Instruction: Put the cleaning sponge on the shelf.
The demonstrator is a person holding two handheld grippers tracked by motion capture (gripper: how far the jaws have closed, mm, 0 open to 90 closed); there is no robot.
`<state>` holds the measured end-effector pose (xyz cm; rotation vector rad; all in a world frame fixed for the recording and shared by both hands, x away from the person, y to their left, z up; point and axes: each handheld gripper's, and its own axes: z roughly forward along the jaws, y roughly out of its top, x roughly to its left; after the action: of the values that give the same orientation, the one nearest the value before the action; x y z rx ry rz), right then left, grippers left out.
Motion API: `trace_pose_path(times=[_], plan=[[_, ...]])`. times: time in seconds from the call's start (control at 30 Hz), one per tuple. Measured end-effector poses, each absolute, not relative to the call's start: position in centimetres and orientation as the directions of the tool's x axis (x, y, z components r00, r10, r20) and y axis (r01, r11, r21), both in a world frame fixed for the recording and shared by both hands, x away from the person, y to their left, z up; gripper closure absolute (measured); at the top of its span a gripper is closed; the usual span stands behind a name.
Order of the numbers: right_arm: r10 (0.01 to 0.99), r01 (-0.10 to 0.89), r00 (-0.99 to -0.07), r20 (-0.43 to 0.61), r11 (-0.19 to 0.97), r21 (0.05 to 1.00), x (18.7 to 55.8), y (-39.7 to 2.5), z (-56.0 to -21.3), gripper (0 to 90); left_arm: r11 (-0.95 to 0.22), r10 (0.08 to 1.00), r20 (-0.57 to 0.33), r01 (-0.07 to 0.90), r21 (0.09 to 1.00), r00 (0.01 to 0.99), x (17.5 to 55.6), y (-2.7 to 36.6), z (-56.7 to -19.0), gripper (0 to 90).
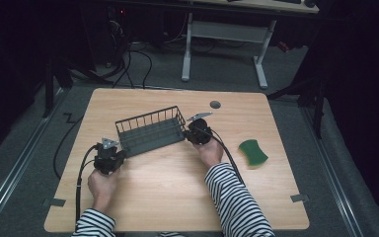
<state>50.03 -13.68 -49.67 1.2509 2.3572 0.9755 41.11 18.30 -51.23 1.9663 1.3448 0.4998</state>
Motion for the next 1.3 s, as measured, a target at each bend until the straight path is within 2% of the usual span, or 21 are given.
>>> trace_pose_path(times=[0.53,0.97,1.3], plan=[[0.808,0.613,-0.588,0.039,0.413,0.674,48.6,-15.4,-49.4,86.6,-0.284,0.887,-0.059,0.641,0.713,0.459,40.2,17.0,-51.0,86.5],[0.822,0.631,-0.567,0.063,0.383,0.675,47.1,-17.7,-49.5,86.6,-0.312,0.86,-0.067,0.624,0.716,0.507,39.0,15.3,-51.1,86.4],[0.815,0.601,-0.579,0.015,0.414,0.684,44.6,-19.5,-49.3,86.6,-0.341,0.834,-0.063,0.602,0.722,0.548,37.5,13.9,-51.0,86.4]])
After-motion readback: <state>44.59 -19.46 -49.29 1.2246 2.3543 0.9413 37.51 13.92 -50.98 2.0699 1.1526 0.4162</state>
